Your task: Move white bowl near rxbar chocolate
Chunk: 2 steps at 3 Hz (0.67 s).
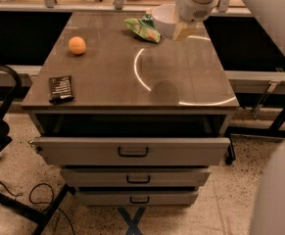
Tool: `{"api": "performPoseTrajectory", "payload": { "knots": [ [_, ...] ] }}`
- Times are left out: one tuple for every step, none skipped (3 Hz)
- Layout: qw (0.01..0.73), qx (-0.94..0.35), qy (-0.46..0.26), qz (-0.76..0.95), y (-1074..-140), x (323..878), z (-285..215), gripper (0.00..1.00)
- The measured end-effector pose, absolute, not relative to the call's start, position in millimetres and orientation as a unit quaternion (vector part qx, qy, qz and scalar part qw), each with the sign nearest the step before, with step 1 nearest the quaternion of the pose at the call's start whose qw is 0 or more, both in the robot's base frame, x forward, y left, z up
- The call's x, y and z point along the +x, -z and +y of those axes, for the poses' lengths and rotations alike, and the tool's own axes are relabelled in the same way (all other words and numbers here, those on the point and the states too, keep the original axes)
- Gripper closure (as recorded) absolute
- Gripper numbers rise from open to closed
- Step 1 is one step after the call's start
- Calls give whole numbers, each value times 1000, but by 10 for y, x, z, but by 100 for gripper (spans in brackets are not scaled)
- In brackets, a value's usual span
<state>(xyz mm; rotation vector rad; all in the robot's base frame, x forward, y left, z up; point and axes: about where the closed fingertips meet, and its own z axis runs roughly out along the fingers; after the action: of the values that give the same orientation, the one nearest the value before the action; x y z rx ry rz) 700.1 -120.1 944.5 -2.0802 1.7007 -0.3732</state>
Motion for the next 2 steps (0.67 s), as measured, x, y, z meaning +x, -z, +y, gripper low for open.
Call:
{"api": "performPoseTrajectory", "payload": {
  "knots": [
    [233,-767,142,581,-9588,6684,-1033,100],
    [247,-788,141,546,-9627,6359,-812,100]
  ]
}}
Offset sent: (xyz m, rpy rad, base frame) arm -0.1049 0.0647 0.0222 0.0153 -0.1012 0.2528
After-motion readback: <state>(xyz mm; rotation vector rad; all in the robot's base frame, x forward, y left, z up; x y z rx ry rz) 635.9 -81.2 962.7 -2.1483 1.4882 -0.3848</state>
